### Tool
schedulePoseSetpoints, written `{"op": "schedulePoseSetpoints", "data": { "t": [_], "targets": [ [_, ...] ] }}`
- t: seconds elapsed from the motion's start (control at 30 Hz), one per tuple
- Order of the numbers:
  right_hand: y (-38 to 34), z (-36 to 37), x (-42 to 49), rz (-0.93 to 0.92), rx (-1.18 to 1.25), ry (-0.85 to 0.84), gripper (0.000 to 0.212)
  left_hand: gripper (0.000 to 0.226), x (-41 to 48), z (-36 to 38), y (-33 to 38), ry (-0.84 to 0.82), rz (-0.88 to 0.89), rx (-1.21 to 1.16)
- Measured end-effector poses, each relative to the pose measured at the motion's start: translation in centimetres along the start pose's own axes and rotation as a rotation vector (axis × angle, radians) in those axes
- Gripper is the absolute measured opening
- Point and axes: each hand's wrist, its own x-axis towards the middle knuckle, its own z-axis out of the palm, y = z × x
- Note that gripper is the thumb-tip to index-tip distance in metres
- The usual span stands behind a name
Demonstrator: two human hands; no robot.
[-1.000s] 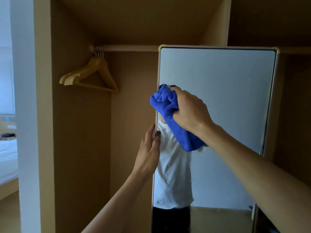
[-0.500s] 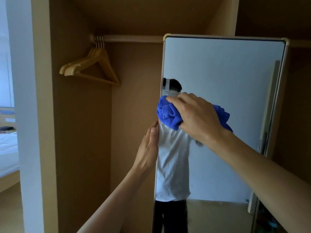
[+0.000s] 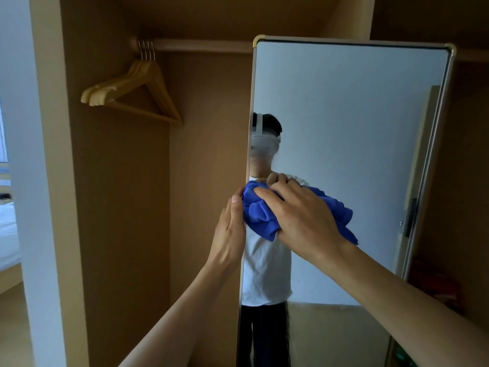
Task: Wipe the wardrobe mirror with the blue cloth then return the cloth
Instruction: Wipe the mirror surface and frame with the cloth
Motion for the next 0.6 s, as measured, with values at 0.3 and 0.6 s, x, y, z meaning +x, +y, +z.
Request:
{"op": "schedulePoseSetpoints", "data": {
  "t": [0.3, 0.6],
  "targets": [
    [1.5, -2.0, 1.1, -0.014, 0.038, -0.02, 0.06, 0.047, -0.8, -0.1, 0.2, -0.014, -0.024, 0.066],
    [5.6, -5.4, 4.5, 0.033, 0.098, 0.058, 0.039, 0.052, -1.5, 0.4, -0.5, -0.003, -0.02, 0.136]
  ]
}}
